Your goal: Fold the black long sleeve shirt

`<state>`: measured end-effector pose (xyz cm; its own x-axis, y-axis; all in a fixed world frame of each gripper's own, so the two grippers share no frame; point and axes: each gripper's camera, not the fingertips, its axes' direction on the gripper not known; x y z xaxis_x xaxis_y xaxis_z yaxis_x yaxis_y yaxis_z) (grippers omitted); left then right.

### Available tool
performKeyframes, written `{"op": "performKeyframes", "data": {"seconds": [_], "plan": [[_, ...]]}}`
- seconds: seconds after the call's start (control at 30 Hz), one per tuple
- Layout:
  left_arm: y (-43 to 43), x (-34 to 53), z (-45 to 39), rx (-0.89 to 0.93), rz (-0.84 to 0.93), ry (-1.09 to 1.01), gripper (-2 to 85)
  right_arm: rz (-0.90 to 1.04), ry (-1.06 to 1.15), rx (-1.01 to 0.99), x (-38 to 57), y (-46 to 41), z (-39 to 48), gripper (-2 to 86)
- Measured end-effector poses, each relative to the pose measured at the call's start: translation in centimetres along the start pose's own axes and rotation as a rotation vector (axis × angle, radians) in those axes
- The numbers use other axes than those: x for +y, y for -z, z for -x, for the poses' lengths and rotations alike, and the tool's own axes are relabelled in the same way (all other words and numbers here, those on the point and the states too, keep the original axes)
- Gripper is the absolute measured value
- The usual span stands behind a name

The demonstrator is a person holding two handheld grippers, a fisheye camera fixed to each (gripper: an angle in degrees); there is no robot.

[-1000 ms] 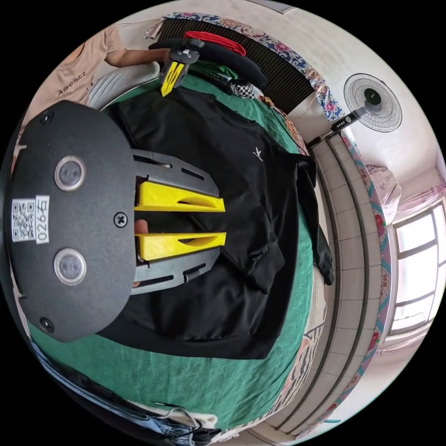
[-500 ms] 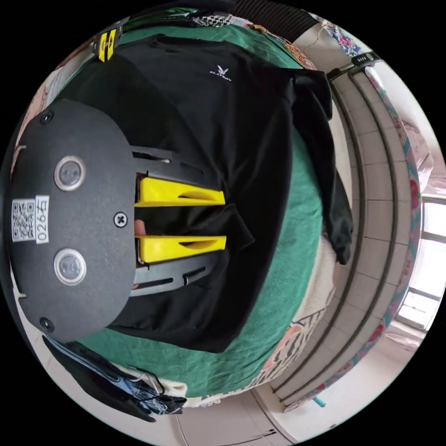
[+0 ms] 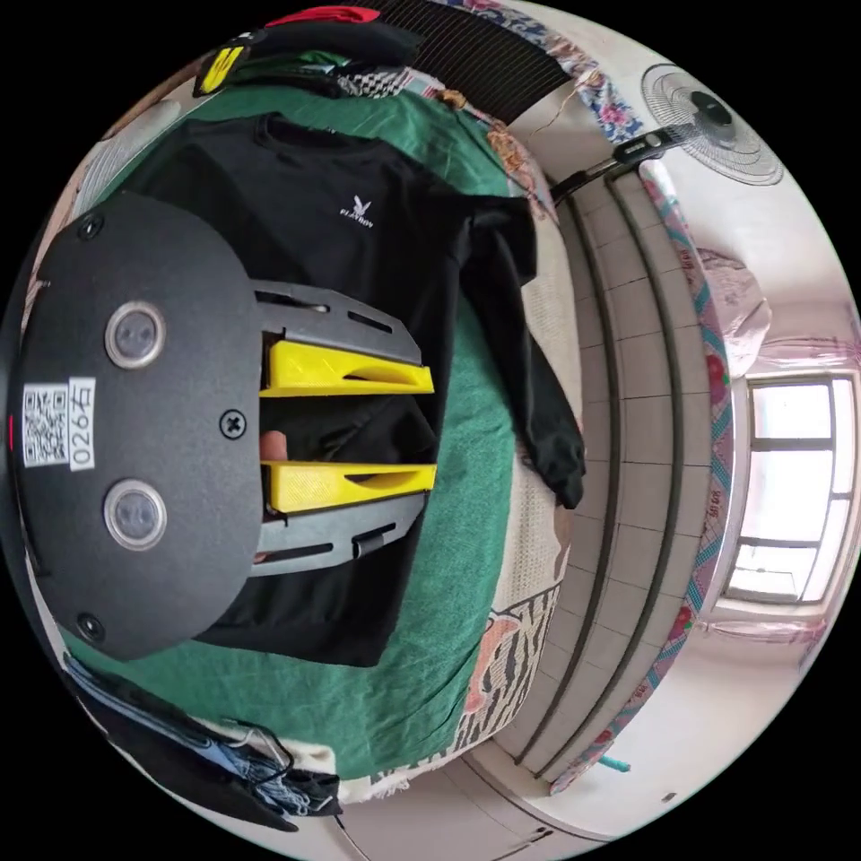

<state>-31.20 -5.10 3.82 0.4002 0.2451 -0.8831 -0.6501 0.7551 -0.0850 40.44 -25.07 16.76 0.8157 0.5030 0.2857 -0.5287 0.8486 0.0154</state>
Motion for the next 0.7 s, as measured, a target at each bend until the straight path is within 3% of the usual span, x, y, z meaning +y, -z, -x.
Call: {"op": "performKeyframes", "data": {"seconds": [0.07,0.2,0.27,0.4,0.53,0.6,0.67,0.7], "plan": [[3.6,-0.9,3.4,0.002,-0.211,0.047,-0.5,-0.032,-0.038,-0.096,-0.4,0.5,-1.2,9.2],[2.3,-7.6,9.9,-0.127,-0.307,0.045,2.3,-0.061,-0.155,-0.291,-1.6,-1.2,-2.7,9.5],[-1.4,-13.7,15.5,-0.095,-0.334,0.077,8.9,-0.068,-0.25,-0.374,-2.6,-3.4,-4.0,10.0],[-9.3,-22.7,22.5,-0.057,-0.263,0.148,13.6,-0.065,-0.34,-0.369,-4.6,-7.2,-5.0,10.9],[-17.8,-28.6,26.9,-0.161,-0.216,0.252,12.8,-0.034,-0.376,-0.355,-7.9,-11.9,-4.2,13.7],[-22.2,-29.9,28.8,-0.169,-0.099,0.305,6.5,0.014,-0.391,-0.38,-9.1,-14.1,-3.4,12.7],[-28.3,-30.6,30.5,-0.158,0.149,0.334,1.6,0.034,-0.358,-0.286,-10.4,-14.5,-1.5,3.3],[-29.0,-30.5,30.3,-0.18,0.158,0.318,1.3,0.061,-0.33,-0.289,-10.8,-14.6,-0.9,2.3]]}}
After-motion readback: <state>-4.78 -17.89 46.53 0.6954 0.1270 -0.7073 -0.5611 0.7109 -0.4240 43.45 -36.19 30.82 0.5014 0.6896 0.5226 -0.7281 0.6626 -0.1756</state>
